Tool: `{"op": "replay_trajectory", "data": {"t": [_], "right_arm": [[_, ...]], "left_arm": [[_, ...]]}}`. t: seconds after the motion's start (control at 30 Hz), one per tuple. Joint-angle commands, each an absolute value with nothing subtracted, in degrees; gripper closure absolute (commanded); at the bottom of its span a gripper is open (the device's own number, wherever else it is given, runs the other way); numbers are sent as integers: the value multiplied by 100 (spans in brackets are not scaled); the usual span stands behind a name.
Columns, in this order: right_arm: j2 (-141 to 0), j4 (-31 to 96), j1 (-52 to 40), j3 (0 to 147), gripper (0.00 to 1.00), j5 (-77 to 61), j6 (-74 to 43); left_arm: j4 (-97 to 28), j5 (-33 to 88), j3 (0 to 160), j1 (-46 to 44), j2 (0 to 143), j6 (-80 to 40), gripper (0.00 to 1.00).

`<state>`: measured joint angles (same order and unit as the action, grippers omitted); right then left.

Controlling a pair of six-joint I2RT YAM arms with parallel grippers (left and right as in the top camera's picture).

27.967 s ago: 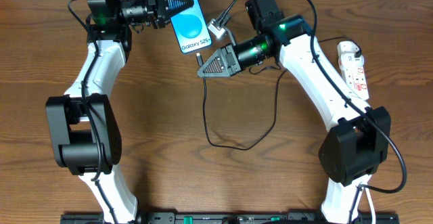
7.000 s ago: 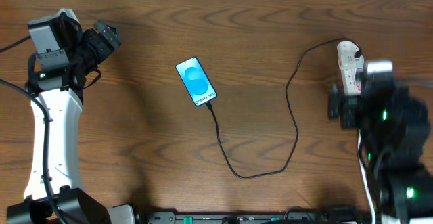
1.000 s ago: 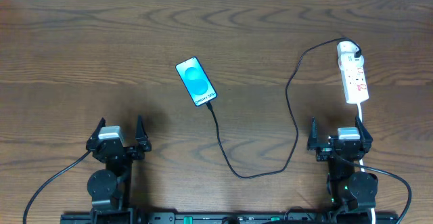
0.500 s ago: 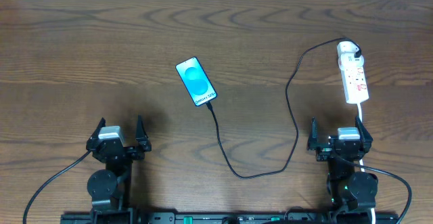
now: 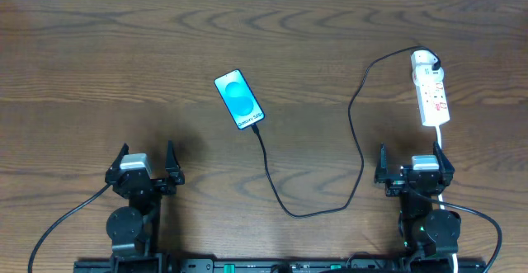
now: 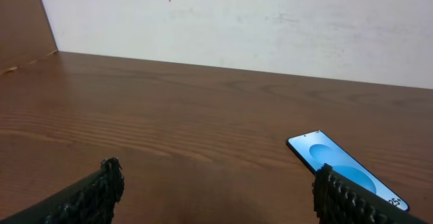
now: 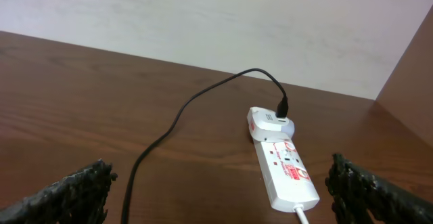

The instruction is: Plug charger to phone and switch on socket

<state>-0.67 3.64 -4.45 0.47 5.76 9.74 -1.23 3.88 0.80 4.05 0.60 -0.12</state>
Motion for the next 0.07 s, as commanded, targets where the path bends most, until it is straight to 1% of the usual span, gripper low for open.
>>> {"op": "replay_trajectory", "data": {"t": [0.0, 0.03], "right_arm": [[-27, 377, -460, 30, 1, 548, 991], [-30, 377, -458, 30, 1, 548, 991]], "left_arm": [[-381, 401, 23, 388, 34, 40, 9], [-381, 399, 23, 388, 34, 40, 9]]}}
